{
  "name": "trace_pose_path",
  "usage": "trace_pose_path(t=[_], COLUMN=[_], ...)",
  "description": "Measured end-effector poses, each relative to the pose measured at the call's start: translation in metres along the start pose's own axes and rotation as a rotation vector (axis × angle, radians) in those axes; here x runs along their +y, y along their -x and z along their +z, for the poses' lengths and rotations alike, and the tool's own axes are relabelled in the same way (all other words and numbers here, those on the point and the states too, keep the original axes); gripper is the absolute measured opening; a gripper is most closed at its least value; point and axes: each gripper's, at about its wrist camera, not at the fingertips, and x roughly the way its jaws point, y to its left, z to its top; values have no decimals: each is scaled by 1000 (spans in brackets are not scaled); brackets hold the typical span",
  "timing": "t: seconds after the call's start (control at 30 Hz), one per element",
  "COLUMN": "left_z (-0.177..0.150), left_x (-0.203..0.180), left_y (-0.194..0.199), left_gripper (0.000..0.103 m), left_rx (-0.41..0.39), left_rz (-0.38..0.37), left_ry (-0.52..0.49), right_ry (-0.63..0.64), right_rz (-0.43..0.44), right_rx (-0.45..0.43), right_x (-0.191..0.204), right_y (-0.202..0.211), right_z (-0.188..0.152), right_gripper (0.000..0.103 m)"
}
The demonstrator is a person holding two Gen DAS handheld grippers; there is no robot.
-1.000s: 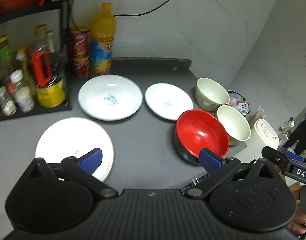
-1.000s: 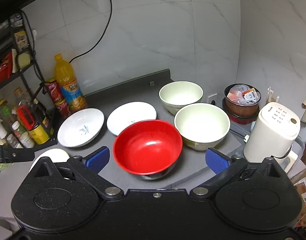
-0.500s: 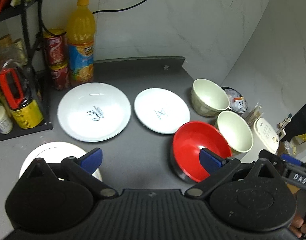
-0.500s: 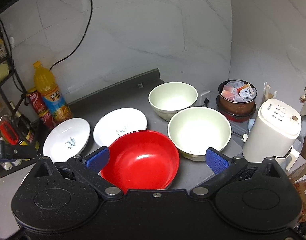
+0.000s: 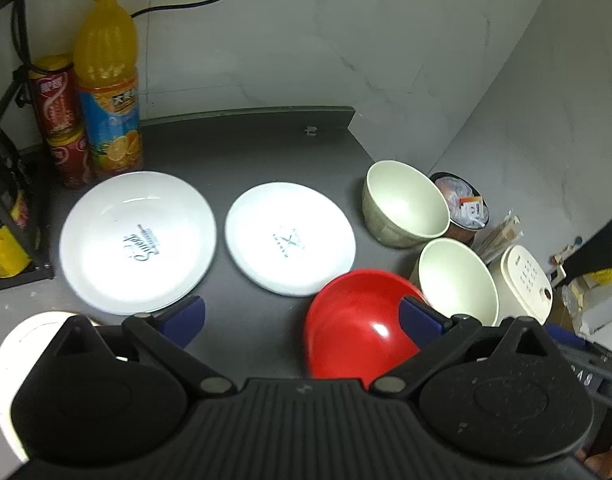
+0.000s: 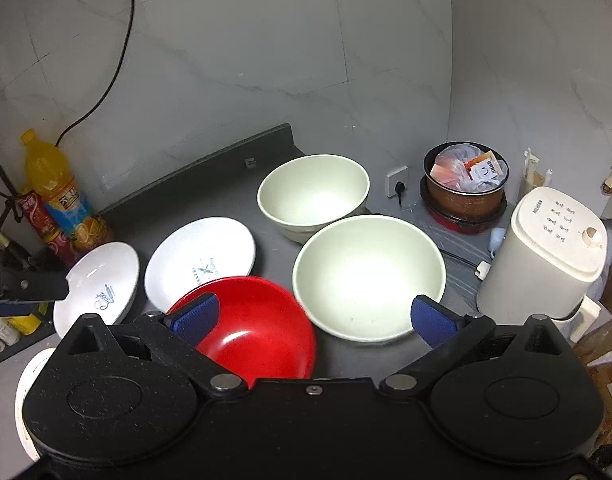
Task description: Organize plates and bowls
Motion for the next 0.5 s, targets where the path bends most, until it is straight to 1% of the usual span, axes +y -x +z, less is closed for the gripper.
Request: trace_pose_path(t=[0.13, 0.23, 0.37, 0.47, 0.5], left_z=[7, 15, 23, 27, 27], left_x=[-16, -29, -47, -61, -65], left_y=[-21, -34, -57, -75, -79], left_gripper=[102, 102, 100, 100, 99], left_rx=[20, 23, 44, 58, 63], left_rz=[3, -17, -30, -47, -54], left_ry=[-7, -17, -33, -52, -57], right_ry=[-2, -24, -38, -37, -43], right_rz=[-2, 7, -24, -35, -34], right_rx=[10, 15, 27, 44, 53], right_x=[-15, -28, -45, -57, -61], right_y=[-13, -22, -37, -49, -52], right_z=[8, 12, 15, 16, 16], right_gripper=[103, 103, 103, 98, 94])
